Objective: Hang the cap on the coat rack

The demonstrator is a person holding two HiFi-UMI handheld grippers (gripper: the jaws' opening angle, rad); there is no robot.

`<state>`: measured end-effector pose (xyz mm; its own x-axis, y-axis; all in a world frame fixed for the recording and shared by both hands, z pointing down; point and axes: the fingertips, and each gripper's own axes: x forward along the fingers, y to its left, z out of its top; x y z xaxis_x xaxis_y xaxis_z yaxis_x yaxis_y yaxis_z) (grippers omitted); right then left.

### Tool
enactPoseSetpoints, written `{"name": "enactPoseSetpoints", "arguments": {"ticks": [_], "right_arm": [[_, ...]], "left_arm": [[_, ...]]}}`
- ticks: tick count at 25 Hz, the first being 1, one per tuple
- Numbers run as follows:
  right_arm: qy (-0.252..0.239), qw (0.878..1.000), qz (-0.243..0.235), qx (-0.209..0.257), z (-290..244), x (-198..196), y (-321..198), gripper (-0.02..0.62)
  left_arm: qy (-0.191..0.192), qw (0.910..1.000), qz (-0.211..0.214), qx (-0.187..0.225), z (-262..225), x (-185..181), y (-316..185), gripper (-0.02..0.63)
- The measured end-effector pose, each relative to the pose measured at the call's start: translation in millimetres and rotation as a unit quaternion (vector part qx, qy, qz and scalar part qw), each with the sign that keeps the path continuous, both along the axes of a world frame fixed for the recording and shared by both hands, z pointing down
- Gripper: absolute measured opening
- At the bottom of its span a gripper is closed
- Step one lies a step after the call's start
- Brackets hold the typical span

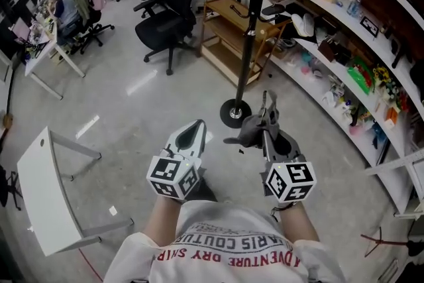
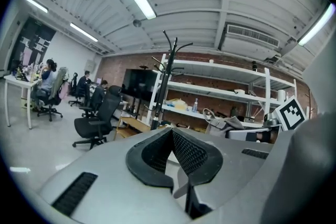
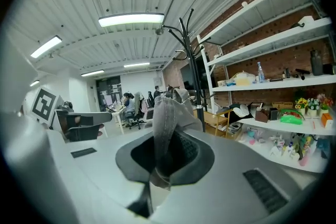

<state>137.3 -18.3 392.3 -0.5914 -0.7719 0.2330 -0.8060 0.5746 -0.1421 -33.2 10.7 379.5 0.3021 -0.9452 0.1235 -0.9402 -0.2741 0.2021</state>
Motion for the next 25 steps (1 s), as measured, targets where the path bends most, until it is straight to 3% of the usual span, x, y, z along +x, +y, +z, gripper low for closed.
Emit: {"name": "enactPoseSetpoints", "arguments": {"ticks": [8,15,25], "right_arm": [[0.007,0.999,0.04,0.008,3.2,-22.7,-86.1,0.025],[0.026,0.995,0.091,-0.011,0.4,-68.5,-177.8,0.025],[0.026,0.989,0.142,-0.023,18.2,-124.8,-274.1,0.025]], "left_arm": [[-0.004,0.9989,0.047,-0.002,11.4,-24.4,-114.0,0.006],[-0.004,0.994,0.108,-0.017,8.6,-63.2,-224.4,0.006],[-0.005,0.985,0.168,-0.038,32.2,-111.1,-322.3,0.006]]}}
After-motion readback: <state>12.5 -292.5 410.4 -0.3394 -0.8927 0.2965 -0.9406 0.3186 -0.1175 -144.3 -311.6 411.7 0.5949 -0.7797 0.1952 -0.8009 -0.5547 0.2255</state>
